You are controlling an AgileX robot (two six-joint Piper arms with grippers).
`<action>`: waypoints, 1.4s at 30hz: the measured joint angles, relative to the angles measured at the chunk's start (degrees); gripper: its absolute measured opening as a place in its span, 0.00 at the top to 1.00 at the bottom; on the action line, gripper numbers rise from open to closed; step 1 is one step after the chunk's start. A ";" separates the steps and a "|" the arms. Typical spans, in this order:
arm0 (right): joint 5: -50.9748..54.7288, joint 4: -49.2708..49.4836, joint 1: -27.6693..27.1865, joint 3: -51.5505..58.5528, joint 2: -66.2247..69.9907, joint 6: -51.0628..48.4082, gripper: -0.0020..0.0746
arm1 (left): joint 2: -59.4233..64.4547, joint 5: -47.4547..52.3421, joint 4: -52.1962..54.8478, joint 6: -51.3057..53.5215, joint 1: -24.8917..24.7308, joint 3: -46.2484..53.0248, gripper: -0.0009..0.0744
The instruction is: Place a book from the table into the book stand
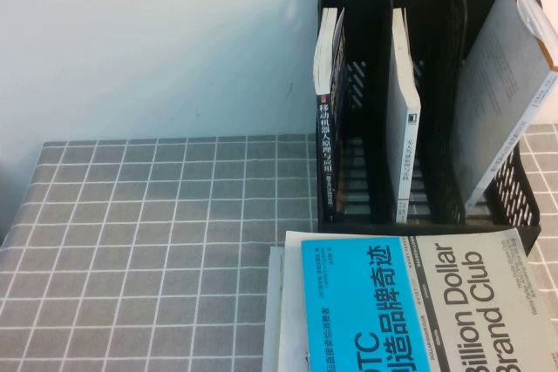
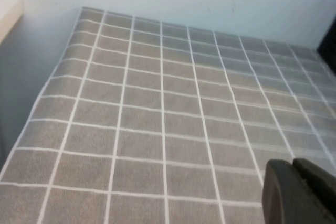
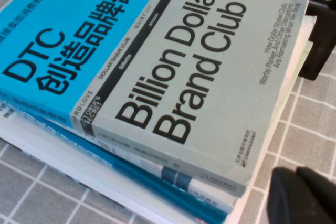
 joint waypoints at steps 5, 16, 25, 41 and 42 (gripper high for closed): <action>0.00 0.12 0.00 0.03 0.00 0.00 0.98 | 0.00 1.46 -9.94 15.90 2.51 -0.20 0.99; 0.00 0.12 0.00 0.23 0.00 0.00 0.98 | 0.00 1.49 -18.88 27.87 7.84 -0.20 0.99; 0.00 0.12 0.00 0.32 0.00 0.00 0.98 | 0.00 1.49 -18.75 29.13 7.84 -0.20 0.99; 0.00 0.12 0.00 0.32 0.00 0.00 0.98 | 0.00 1.59 -17.42 26.13 7.84 -0.23 0.99; 0.00 0.12 0.00 0.32 0.00 0.00 0.98 | 0.00 1.59 -17.42 26.13 7.84 -0.23 0.99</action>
